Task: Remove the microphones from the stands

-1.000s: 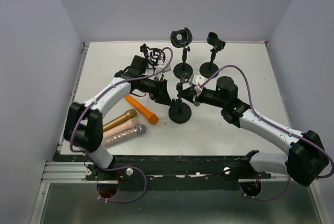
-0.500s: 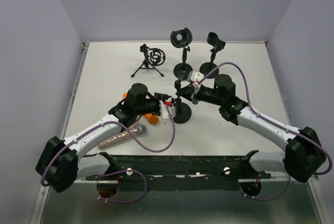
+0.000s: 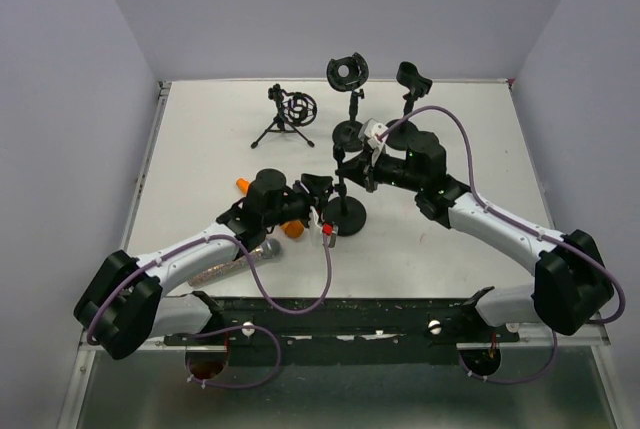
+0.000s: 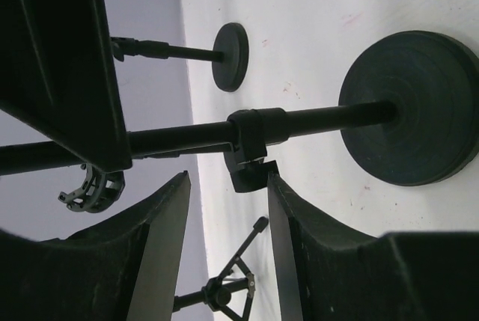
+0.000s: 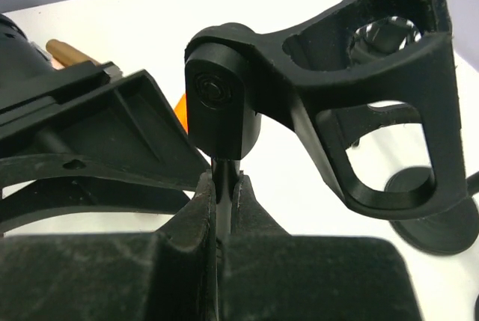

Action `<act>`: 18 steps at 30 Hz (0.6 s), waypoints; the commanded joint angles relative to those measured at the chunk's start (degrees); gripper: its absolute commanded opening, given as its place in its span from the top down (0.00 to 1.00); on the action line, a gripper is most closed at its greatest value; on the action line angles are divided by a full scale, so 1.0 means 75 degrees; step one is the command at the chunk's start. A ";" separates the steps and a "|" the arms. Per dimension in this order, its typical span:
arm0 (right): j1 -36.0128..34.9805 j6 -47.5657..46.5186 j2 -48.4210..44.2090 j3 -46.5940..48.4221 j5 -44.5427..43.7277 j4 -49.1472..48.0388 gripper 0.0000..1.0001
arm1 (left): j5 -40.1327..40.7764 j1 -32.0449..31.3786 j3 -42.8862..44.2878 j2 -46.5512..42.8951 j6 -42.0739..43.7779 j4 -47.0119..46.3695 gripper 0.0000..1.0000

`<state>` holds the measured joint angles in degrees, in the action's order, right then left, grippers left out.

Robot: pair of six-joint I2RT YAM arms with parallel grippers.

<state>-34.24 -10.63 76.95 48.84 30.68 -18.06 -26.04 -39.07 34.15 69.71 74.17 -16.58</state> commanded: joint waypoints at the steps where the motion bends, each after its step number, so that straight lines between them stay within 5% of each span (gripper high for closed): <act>1: 0.0135 0.0339 0.0357 0.0027 0.0046 0.0511 0.99 | 0.0156 -0.0052 -0.0007 0.0162 0.0634 0.0194 0.46; 14: 0.0229 0.0691 0.0299 -0.0184 0.0011 0.0288 0.99 | 0.0765 -0.0170 0.0298 0.1158 0.0728 -0.0192 0.51; 18: 0.0253 0.0738 0.0334 -0.0207 0.0023 0.0194 0.99 | 0.0777 -0.0205 0.0485 0.1170 0.0355 -0.0017 0.70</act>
<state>-32.88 -6.72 79.00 48.71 30.89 -17.69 -21.02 -39.90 35.70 77.82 79.26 -18.81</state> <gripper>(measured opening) 0.042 0.432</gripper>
